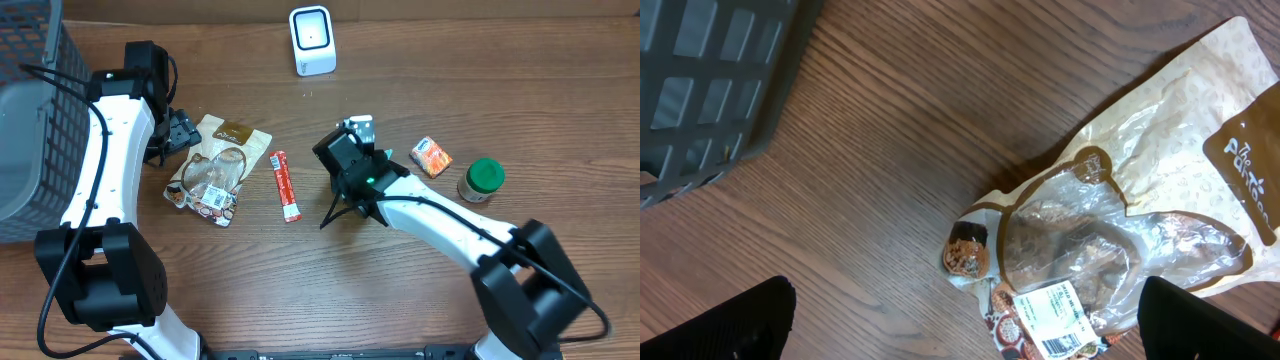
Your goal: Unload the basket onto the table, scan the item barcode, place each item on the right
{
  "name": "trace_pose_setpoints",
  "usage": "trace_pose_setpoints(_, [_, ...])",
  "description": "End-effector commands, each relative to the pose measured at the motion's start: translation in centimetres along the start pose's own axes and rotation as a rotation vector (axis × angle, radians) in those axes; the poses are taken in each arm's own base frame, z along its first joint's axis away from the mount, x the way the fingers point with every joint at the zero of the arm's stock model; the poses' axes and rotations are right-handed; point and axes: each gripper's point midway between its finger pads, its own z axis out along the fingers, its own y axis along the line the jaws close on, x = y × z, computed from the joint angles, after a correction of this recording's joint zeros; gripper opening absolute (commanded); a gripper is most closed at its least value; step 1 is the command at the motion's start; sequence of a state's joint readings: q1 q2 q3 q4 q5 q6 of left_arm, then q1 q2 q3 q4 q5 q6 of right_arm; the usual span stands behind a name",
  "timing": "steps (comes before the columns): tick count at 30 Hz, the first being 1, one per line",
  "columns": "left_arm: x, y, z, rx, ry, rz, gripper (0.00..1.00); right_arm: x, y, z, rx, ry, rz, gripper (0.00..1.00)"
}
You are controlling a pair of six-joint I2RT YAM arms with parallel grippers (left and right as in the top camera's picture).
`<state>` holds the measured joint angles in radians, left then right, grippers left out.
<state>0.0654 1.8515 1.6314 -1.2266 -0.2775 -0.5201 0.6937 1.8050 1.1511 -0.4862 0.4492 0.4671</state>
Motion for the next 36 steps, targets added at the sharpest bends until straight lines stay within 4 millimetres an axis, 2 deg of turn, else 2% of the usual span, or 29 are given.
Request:
trace_pose_setpoints(1, [-0.5, -0.1, -0.8, 0.005, -0.028, 0.0, 1.0, 1.8, 0.4, 2.4, 0.026, 0.053, 0.037, 0.55])
trace_pose_setpoints(6, [-0.5, -0.2, -0.8, 0.005, -0.028, 0.0, 1.0, 3.5, 0.4, 4.3, 0.055, 0.094, 0.017, 0.54])
trace_pose_setpoints(10, [-0.5, -0.2, -0.8, 0.005, -0.028, 0.0, 1.0, 3.9, 1.3, 4.3, 0.01, 0.113, 0.021, 0.3])
trace_pose_setpoints(12, [-0.5, -0.2, -0.8, 0.005, -0.028, 0.0, 1.0, 3.8, 1.3, 4.3, 0.009, 0.112, 0.023, 0.25])
trace_pose_setpoints(15, [-0.5, -0.1, -0.8, 0.005, -0.028, 0.0, 1.0, 3.9, 1.3, 4.3, 0.008, 0.113, 0.039, 0.05])
trace_pose_setpoints(16, [-0.5, -0.2, -0.8, 0.005, -0.028, 0.0, 1.0, 3.9, 1.5, 4.3, -0.001, 0.116, 0.043, 0.04])
trace_pose_setpoints(20, [-0.5, -0.2, -0.8, 0.005, -0.028, 0.0, 1.0, 2.4, 2.7, 3.3, -0.057, 0.102, 0.061, 0.04])
trace_pose_setpoints(22, [-0.5, -0.2, -0.8, 0.005, -0.028, 0.0, 1.0, -0.3, 5.0, 0.7, -0.211, 0.091, 0.104, 0.04])
trace_pose_setpoints(25, [-0.5, -0.2, -0.8, 0.005, -0.028, 0.0, 1.0, -2.4, 6.7, -1.3, -0.345, 0.086, 0.154, 0.04])
trace_pose_setpoints(27, [-0.5, -0.2, -0.8, 0.005, -0.028, 0.0, 1.0, -2.6, 7.2, -2.0, -0.406, 0.116, 0.203, 0.04])
trace_pose_setpoints(33, [-0.5, -0.2, -0.8, 0.005, -0.028, 0.0, 1.0, -3.3, 9.8, -4.3, -0.73, 0.239, 0.239, 0.04])
trace_pose_setpoints(36, [-0.5, -0.1, -0.8, 0.005, -0.028, 0.0, 1.0, -4.1, 9.9, -5.6, -0.881, 0.298, 0.28, 0.04])
